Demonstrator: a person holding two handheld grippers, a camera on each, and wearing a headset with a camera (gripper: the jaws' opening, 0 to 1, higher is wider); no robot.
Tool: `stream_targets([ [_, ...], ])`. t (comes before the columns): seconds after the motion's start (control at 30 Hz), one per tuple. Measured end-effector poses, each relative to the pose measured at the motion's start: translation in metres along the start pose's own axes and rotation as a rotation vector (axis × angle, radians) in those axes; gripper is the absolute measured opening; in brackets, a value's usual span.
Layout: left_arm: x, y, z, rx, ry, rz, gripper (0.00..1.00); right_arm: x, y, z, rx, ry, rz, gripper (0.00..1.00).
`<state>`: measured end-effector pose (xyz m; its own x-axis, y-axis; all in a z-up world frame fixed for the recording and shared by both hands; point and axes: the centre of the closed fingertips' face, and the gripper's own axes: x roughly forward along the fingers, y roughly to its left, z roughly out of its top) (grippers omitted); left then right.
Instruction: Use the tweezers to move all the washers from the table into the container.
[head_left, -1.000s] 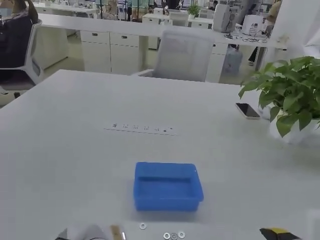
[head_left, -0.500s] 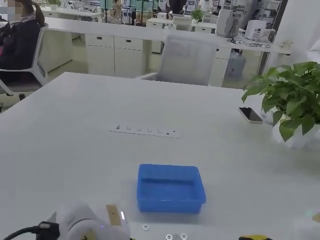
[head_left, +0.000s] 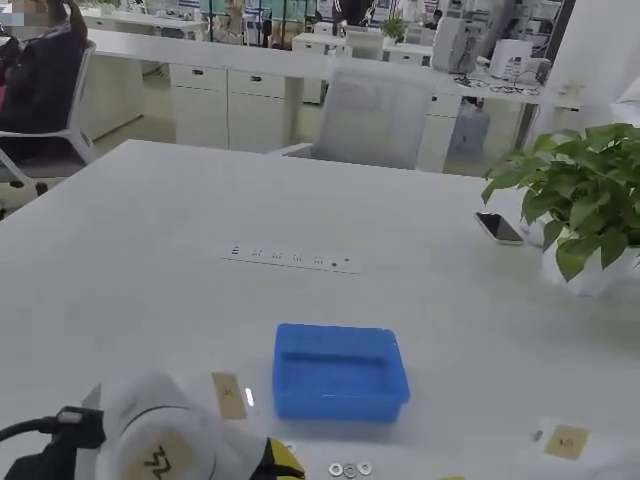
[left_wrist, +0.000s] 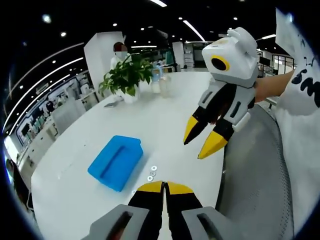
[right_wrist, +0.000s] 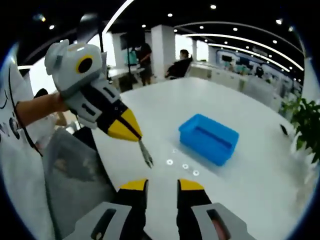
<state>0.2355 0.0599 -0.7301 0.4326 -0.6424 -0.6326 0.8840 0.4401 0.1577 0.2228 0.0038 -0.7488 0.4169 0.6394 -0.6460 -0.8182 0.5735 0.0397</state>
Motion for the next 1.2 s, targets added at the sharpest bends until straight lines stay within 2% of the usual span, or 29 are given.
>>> stream_targets([
  [0.17,-0.001,0.0,0.001,0.008,0.007,-0.007,0.0,0.01,0.014,-0.002,-0.033,0.013,0.058,0.1],
  [0.33,0.004,-0.003,-0.011,0.016,0.042,-0.024,0.0,0.019,0.024,0.0,-0.067,0.018,0.114,0.0],
  [0.43,0.005,-0.008,-0.014,0.022,0.038,-0.037,0.0,0.026,0.03,0.0,-0.096,0.026,0.147,0.06],
  [0.5,0.005,-0.01,-0.016,0.036,0.036,-0.042,0.0,0.034,0.033,-0.003,-0.14,0.057,0.167,0.12],
  [0.57,0.003,-0.013,-0.015,0.047,0.024,-0.056,0.0,0.043,0.034,-0.001,-0.195,0.062,0.172,0.16],
  [0.63,0.001,-0.015,-0.014,0.053,0.0,-0.067,0.0,0.051,0.038,0.001,-0.234,0.071,0.206,0.16],
  [0.67,0.0,-0.015,-0.014,0.053,-0.005,-0.065,0.0,0.057,0.038,0.003,-0.241,0.066,0.205,0.16],
  [0.7,0.001,-0.015,-0.015,0.054,-0.004,-0.067,0.0,0.062,0.038,0.003,-0.255,0.059,0.213,0.16],
  [0.77,0.0,-0.017,-0.017,0.061,0.003,-0.078,0.0,0.071,0.038,0.0,-0.28,0.087,0.234,0.18],
  [0.8,0.0,-0.018,-0.018,0.067,0.001,-0.078,0.0,0.073,0.038,0.001,-0.302,0.079,0.24,0.19],
  [0.83,-0.001,-0.018,-0.017,0.071,-0.003,-0.08,0.0,0.076,0.041,0.004,-0.337,0.062,0.265,0.19],
  [0.97,-0.002,-0.02,-0.015,0.094,-0.008,-0.1,0.0,0.082,0.047,0.002,-0.43,0.085,0.322,0.14],
  [1.03,-0.001,-0.02,-0.016,0.101,-0.004,-0.111,0.0,0.084,0.045,0.001,-0.442,0.093,0.315,0.12],
  [1.2,0.0,-0.019,-0.018,0.136,0.009,-0.132,0.0,0.09,0.049,-0.001,-0.488,0.097,0.356,0.09],
])
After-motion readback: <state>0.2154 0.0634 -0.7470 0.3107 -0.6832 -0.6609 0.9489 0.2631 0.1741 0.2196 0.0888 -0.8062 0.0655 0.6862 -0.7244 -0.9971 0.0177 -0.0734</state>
